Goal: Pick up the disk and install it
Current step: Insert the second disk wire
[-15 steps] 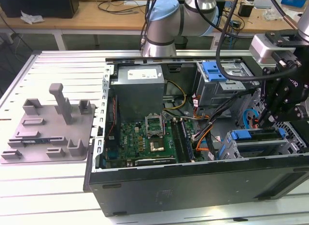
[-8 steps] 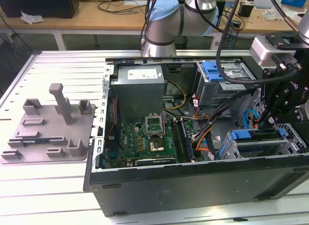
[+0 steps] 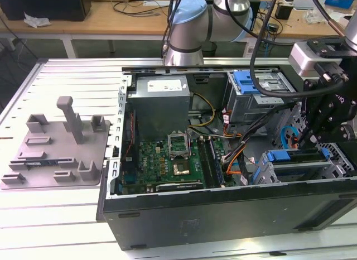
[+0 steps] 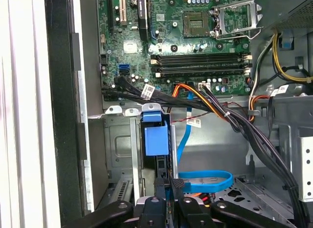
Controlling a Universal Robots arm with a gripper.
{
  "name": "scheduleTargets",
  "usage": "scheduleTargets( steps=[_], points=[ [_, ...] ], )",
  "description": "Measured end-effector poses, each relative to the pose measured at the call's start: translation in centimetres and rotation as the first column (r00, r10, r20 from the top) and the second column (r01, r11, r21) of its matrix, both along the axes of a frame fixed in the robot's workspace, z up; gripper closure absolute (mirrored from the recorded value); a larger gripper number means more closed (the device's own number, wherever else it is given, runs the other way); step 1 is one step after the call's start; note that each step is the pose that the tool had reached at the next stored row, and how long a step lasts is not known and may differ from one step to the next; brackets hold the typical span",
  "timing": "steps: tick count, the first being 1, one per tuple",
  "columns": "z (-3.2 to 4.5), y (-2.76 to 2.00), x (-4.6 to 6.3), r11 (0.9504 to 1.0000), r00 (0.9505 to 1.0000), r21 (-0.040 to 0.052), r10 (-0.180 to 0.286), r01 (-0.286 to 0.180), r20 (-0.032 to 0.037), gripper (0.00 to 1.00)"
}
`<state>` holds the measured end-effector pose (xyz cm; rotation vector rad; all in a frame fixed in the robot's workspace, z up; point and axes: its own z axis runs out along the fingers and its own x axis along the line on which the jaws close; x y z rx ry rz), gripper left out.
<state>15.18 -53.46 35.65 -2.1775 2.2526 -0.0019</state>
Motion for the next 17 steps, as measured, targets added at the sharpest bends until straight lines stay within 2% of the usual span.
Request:
scheduleTargets(
  steps=[17],
  points=[
    [-0.35, 0.00, 0.08, 1.0000, 1.0000, -0.0001, 0.000, 0.000, 0.0000, 0.84]
  ],
)
